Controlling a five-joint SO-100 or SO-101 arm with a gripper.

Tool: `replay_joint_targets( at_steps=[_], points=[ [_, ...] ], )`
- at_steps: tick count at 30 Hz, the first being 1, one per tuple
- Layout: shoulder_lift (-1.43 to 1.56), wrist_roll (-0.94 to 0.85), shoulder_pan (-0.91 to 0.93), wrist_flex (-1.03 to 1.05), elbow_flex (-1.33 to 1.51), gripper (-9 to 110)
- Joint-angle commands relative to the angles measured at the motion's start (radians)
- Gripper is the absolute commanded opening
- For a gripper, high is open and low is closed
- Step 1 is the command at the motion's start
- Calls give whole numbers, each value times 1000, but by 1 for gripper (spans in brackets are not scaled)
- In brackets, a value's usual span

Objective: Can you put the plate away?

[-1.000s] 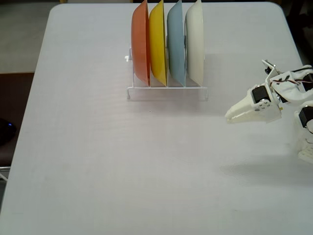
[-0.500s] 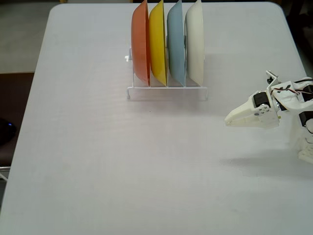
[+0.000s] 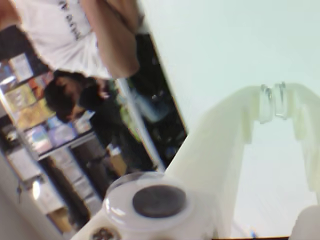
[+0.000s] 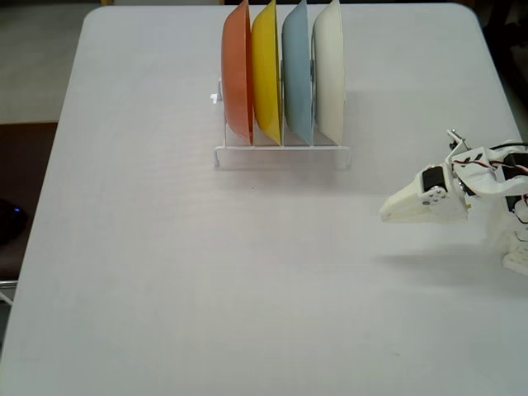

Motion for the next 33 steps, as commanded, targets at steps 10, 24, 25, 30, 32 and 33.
replay_joint_targets(
  at_steps=[10, 24, 25, 30, 32, 33],
  points=[
    [20, -54, 28, -55, 37, 0],
    [20, -58, 46, -15, 37, 0],
    [20, -60, 54, -12, 37, 0],
    [20, -67, 64, 15, 37, 0],
    [20, -60, 63, 34, 37, 0],
    [20, -57, 61, 41, 37, 0]
  ],
)
